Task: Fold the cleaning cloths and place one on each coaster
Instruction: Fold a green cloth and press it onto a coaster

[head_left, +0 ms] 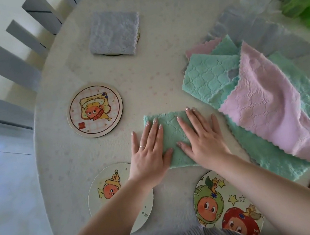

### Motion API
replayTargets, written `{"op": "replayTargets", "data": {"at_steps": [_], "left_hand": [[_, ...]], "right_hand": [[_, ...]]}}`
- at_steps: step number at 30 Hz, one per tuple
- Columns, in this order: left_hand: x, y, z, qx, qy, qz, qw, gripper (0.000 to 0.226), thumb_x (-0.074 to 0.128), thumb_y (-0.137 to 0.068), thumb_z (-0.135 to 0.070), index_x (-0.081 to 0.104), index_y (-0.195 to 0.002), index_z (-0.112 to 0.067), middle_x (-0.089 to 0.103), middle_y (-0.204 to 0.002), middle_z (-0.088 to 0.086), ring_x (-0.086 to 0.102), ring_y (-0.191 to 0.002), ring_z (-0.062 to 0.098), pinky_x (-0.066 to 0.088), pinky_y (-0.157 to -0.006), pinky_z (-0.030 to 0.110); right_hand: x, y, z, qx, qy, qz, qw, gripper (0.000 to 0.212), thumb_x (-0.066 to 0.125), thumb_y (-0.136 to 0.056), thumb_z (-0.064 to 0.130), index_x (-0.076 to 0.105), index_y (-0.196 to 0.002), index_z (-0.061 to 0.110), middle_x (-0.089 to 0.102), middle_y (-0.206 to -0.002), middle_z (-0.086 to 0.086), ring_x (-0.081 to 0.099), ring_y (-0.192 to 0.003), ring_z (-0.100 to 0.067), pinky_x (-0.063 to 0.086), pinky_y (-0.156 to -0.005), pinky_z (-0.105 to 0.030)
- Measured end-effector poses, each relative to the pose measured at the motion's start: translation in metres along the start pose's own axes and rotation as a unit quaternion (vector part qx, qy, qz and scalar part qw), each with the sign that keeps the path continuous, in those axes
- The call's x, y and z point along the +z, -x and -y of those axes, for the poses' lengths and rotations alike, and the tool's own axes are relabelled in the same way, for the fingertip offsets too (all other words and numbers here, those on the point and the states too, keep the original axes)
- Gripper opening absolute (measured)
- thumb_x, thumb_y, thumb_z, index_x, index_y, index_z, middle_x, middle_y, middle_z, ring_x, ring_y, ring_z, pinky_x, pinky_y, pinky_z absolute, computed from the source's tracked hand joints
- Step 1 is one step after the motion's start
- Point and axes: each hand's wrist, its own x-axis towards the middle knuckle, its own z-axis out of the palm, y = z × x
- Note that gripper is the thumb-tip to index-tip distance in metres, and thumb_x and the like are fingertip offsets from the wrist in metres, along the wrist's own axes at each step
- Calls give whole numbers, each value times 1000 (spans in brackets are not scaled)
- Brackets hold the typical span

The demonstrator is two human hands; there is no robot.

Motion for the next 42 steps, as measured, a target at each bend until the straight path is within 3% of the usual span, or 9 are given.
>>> {"op": "replayTargets", "data": {"at_steps": [5,7,11,15,20,24,28,35,42], "left_hand": [[-8,1,-6,-34,6,24,999,69,19,-94,-53,-14,-144,-19,-14,-156,-1,-23,-141,14,-14,-115,45],[-16,5,-8,-102,70,10,992,78,31,-93,-49,-18,-145,-17,-20,-154,1,-26,-140,17,-16,-114,42],[-29,16,-11,-181,193,-41,963,78,48,-90,-35,0,-148,-16,16,-155,0,7,-143,17,4,-116,35],[-30,12,-4,-180,325,-8,928,70,54,-88,-28,16,-147,-22,39,-141,-3,38,-128,17,37,-106,43],[-45,-5,5,-268,497,16,825,59,58,-90,-21,30,-142,-17,55,-126,-1,57,-105,13,51,-78,25],[-59,-2,12,-249,480,39,840,22,58,-89,-23,60,-111,-22,68,-100,-3,65,-92,15,55,-81,35],[-75,3,26,-240,478,-6,845,13,55,-92,-23,59,-104,-23,67,-96,-3,64,-90,15,55,-80,35],[-112,-20,100,-268,510,-54,816,23,53,-93,-26,60,-115,-23,68,-105,1,66,-93,20,54,-85,45],[-116,-58,170,-320,507,-123,791,28,53,-91,-16,62,-116,-27,71,-101,3,66,-93,26,50,-91,51]], "right_hand": [[-5,2,-16,25,26,19,999,79,2,-84,69,-10,-146,22,-12,-155,-10,-5,-144,-28,1,-113,-54],[-12,8,-25,53,-8,14,998,83,12,-85,69,-10,-147,19,-9,-156,-11,-4,-144,-30,-1,-114,-47],[-32,24,-22,67,-185,-39,980,66,49,-89,41,25,-146,16,32,-147,-2,28,-135,-19,25,-114,-40],[-40,35,-2,131,-329,-5,935,62,56,-90,34,29,-145,24,42,-138,7,47,-111,-7,37,-94,-22],[-40,19,4,317,-570,21,758,61,65,-84,28,38,-139,21,55,-124,8,55,-110,-16,43,-98,-35],[-41,20,12,359,-683,104,628,27,68,-82,13,60,-107,8,65,-108,-17,60,-95,-26,46,-97,-50],[-52,9,32,313,-703,141,623,4,61,-86,6,62,-89,5,67,-90,-15,62,-83,-29,48,-88,-44],[-82,-60,94,244,-715,177,631,8,51,-94,14,58,-100,13,65,-90,-7,62,-76,-22,52,-64,-33],[-92,-128,137,189,-697,199,662,13,49,-94,11,57,-104,11,63,-91,-11,60,-72,-23,54,-69,-38]]}}
